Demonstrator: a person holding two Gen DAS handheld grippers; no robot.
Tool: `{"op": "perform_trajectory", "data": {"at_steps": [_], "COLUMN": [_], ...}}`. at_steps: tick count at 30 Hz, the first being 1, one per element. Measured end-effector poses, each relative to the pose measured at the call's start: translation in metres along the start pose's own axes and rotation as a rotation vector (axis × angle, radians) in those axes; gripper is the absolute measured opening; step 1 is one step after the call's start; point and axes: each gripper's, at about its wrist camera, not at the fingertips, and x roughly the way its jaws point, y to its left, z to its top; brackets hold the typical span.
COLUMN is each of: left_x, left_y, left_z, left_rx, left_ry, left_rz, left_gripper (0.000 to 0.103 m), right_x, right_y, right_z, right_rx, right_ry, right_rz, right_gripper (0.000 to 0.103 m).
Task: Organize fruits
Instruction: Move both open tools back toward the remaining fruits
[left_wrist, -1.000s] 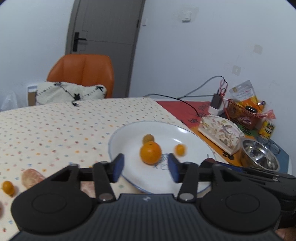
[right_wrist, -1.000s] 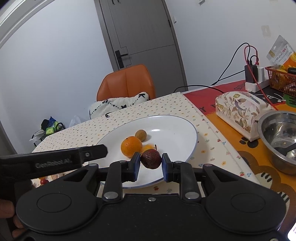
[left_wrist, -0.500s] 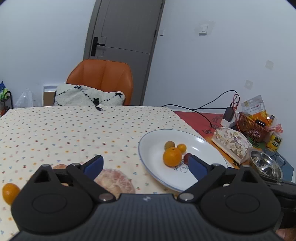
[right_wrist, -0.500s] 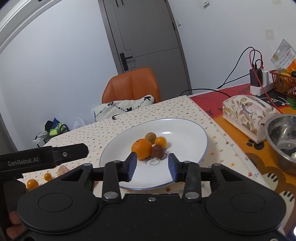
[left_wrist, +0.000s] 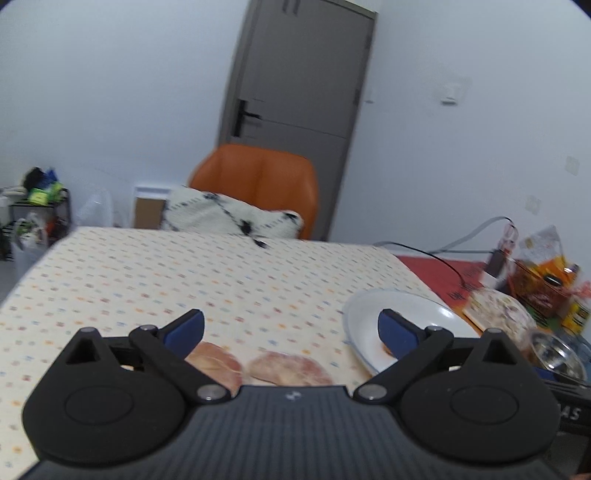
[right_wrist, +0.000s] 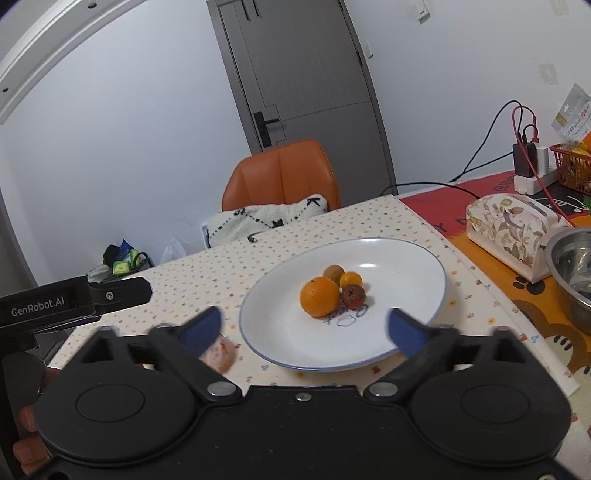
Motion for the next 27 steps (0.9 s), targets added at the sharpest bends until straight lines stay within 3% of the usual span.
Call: {"op": "perform_trajectory", "data": {"at_steps": [19,27], "left_x": [-0.043,-0.059], "left_y": [0.045,0.070], "left_z": [0.015,0.018], "left_rx": [0.011,0.013], "left_ry": [-0.070,-0.079], "left_rz": [0.099,0.160], "left_gripper": [0.103,0.103], "right_x": [-0.001,-0.004], "right_y": [0.026,0.050], "right_z": [-0.001,-0.001], "right_rx": [0.023,-0.055], "right_ry": [-0.006,-0.009], "right_rz": [0.046,0.076], "right_gripper": [0.103,0.103]}}
